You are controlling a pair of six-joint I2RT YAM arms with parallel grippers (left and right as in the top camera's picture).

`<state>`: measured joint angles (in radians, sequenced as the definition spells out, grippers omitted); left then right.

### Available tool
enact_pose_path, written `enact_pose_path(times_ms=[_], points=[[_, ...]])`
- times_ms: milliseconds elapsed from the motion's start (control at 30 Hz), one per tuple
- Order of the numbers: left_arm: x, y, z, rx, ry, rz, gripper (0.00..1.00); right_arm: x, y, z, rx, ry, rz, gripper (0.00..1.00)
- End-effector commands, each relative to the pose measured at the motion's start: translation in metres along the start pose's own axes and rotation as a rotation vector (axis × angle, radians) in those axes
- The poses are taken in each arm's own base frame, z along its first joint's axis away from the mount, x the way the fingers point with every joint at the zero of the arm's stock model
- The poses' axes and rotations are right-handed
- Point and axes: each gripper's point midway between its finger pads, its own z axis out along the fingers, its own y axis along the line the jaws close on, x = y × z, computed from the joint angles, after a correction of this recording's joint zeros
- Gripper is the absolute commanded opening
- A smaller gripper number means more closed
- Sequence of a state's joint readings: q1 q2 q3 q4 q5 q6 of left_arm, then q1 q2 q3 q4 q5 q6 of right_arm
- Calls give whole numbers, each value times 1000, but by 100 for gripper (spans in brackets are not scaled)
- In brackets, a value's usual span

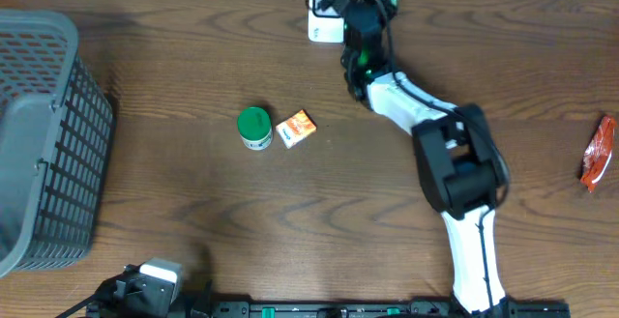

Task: Scan the item barcode
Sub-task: 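Hold the wipes pack barcode in front of the white scanner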

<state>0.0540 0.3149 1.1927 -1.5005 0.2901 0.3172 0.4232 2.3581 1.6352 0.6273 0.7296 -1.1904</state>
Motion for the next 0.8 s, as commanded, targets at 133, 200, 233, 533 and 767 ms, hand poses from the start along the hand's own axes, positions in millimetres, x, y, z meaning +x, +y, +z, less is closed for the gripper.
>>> enact_pose_path(times_ms=[133, 200, 233, 533, 767], points=[[-1, -3, -2, 14, -13, 1, 93, -11, 41, -10, 52, 22, -420, 1], [-1, -3, -2, 14, -12, 1, 93, -17, 45, -15, 65, 5, -440, 1], [-1, -3, -2, 14, -13, 1, 93, -20, 46, -16, 63, -2, -451, 1], [-1, -3, -2, 14, -12, 1, 93, -31, 29, -21, 135, -13, -595, 1], [-1, -3, -2, 14, -12, 1, 93, -42, 23, -22, 166, -59, -619, 1]])
